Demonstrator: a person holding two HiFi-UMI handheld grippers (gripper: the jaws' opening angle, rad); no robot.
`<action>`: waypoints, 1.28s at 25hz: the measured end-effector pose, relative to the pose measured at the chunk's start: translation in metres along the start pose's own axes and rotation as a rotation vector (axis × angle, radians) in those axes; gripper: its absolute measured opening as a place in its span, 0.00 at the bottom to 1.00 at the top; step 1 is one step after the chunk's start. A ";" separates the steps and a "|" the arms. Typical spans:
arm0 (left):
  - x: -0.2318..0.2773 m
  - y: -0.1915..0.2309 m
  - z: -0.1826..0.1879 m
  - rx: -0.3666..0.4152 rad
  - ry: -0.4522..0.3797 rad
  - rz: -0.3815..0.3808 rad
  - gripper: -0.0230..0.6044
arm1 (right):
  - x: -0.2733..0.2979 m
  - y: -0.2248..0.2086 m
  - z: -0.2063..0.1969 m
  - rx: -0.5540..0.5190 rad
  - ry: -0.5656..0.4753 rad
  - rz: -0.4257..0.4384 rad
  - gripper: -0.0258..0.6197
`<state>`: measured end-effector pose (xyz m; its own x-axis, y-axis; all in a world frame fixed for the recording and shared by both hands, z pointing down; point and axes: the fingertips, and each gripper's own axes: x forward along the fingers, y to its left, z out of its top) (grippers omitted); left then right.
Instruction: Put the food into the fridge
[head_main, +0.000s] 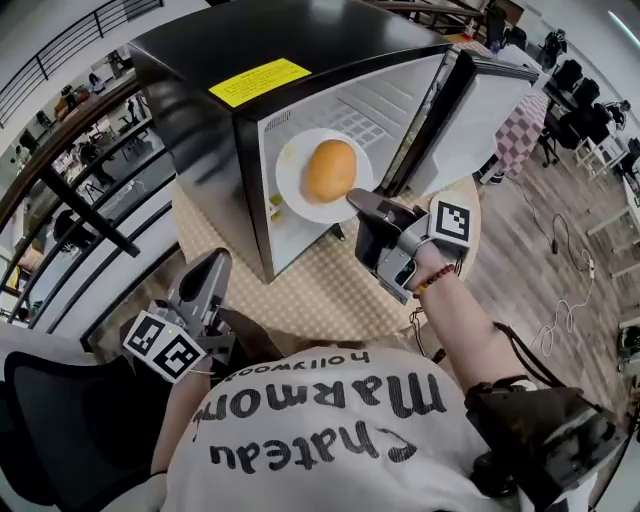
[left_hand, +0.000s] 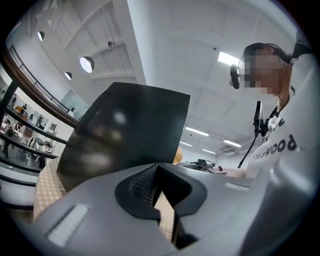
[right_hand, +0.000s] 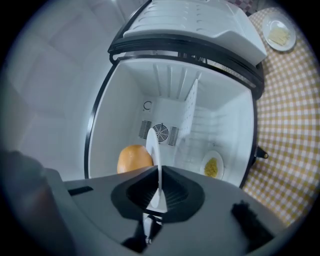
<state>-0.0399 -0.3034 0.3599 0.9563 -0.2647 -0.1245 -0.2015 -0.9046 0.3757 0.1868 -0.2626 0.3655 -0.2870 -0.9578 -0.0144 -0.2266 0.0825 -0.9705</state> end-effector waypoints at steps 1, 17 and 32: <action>-0.003 0.010 0.004 -0.005 -0.001 -0.004 0.05 | 0.013 -0.001 -0.005 -0.008 0.005 -0.020 0.08; -0.029 0.060 0.021 -0.024 -0.004 -0.004 0.05 | 0.073 -0.014 -0.010 -0.119 0.008 -0.218 0.08; -0.019 0.071 0.020 -0.023 -0.013 -0.017 0.05 | 0.084 -0.017 0.021 -0.298 -0.029 -0.304 0.09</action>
<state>-0.0766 -0.3696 0.3707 0.9567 -0.2539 -0.1426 -0.1803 -0.9010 0.3946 0.1860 -0.3497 0.3756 -0.1402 -0.9580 0.2502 -0.5571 -0.1326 -0.8198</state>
